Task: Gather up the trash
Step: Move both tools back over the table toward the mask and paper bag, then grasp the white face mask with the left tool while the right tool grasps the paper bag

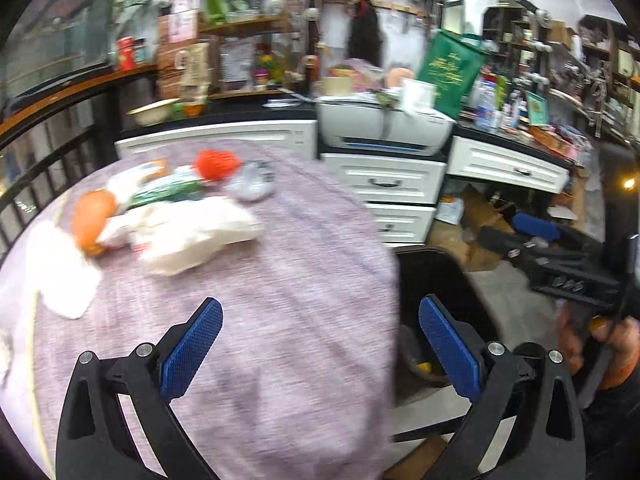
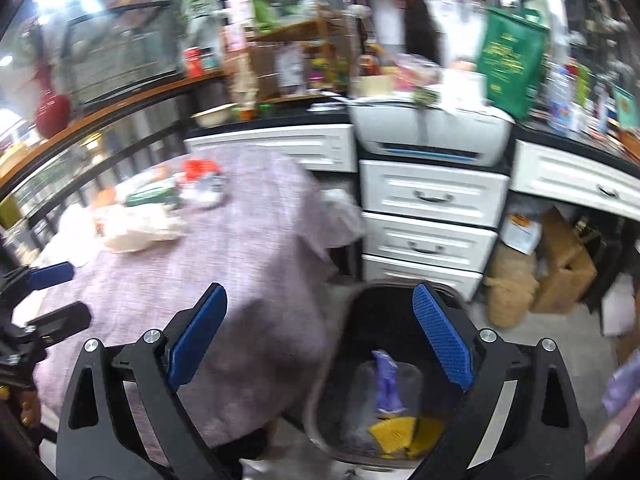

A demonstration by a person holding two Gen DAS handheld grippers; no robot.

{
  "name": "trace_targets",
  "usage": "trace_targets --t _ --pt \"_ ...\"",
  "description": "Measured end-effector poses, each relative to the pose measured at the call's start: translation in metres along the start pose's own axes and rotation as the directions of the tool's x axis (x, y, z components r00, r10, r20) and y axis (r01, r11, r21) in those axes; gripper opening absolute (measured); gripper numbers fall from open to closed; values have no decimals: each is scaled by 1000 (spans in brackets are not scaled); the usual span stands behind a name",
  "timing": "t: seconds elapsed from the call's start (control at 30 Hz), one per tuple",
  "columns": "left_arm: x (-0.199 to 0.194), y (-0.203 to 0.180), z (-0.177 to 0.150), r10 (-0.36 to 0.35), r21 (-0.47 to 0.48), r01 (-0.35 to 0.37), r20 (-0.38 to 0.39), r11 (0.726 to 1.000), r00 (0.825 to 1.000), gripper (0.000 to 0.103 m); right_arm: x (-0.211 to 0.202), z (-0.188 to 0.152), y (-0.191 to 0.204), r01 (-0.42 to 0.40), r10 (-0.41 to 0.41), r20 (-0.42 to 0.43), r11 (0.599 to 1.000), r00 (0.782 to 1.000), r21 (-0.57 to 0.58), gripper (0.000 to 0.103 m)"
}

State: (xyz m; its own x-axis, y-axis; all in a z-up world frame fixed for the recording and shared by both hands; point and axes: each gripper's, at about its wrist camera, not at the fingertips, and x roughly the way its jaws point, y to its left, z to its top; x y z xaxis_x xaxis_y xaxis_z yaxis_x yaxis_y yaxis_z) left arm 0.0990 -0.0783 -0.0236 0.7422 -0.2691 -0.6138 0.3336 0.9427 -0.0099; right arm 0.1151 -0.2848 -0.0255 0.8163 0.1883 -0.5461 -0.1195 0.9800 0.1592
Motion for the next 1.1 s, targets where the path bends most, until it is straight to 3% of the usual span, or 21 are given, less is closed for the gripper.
trace_targets --t 0.27,0.53,0.8,0.93,1.1 --pt "-19 102 -21 152 -197 -154 -24 968 988 97 22 17 69 -178 175 -46 980 984 -93 93" --pt "-35 179 -28 249 -312 -246 -32 918 968 97 54 27 138 -337 314 -142 920 939 -198 93" --pt "-11 245 -18 298 -361 -309 -87 880 951 97 107 43 202 -314 259 -193 878 946 -362 93" --pt "-1 264 -9 270 -394 -279 -80 876 960 96 126 44 218 -258 197 -181 860 964 -440 91" --pt "14 263 4 236 -413 -241 -66 878 970 88 142 45 219 -222 157 -176 856 972 -466 68"
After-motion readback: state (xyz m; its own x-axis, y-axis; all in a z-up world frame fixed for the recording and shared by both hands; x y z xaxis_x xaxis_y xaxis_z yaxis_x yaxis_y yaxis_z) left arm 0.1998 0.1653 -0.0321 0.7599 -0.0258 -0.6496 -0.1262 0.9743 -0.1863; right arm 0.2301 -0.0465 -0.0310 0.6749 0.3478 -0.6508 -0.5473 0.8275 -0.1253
